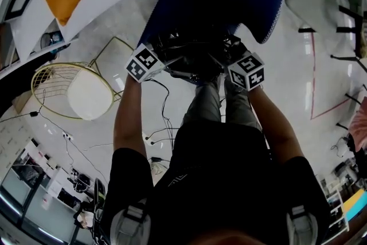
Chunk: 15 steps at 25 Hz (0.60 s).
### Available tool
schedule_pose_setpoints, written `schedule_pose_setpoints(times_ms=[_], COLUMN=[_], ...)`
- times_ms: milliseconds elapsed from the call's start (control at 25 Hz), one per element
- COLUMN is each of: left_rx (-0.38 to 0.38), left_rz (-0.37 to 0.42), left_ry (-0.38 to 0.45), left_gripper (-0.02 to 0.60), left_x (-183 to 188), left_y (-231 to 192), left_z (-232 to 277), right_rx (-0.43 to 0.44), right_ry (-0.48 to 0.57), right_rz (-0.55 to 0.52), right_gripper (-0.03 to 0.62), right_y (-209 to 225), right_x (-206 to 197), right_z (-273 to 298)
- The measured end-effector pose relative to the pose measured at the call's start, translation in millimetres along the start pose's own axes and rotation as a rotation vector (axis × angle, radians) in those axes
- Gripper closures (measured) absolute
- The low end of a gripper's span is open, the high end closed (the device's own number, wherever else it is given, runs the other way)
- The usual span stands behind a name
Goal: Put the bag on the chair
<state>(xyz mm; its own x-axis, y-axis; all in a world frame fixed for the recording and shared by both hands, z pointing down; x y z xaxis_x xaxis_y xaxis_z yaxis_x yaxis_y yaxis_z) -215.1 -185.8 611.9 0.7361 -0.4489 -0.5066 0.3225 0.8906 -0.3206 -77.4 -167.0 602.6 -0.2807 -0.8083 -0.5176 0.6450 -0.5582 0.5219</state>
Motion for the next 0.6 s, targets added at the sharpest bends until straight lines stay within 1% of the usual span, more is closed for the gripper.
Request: schedule_pose_setpoints(times_ms=[200,400,600], left_rx=[-0.013,-0.046,-0.021], left_rz=[0.015,-0.002,-0.026], left_ry=[0.009,0.010,0.016], left_gripper=[0.254,0.239,0.212], left_x=[-1.0,-1.3,-4.4], left_y=[-1.6,-6.3,-10.8], left_z=[0.5,2.0,-1.3], right_rx=[0.020,0.018,0.022], right_ry=[-0.009,-0.013,-0.032], right_rz=[-0.006,0.002,0.008], right_gripper=[0.362,0.355,0.347], right_y=[-0.1,3.6,5.2], right_x=[1.2,5.2,7.0], right_z=[1.2,1.8,3.8])
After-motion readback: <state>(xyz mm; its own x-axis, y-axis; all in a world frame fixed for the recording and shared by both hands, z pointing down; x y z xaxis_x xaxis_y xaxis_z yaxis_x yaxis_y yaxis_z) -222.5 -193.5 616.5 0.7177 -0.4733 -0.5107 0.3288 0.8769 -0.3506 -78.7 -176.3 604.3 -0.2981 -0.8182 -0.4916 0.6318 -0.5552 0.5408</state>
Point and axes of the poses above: the fingertips, and each gripper's own axes: z forward along the fingers, y to its right, x out of its top, the point moved 3 cm from there along -z, backward along the fingers, and after that the axes turned 12 degrees about -y, right-handed, at the moved point
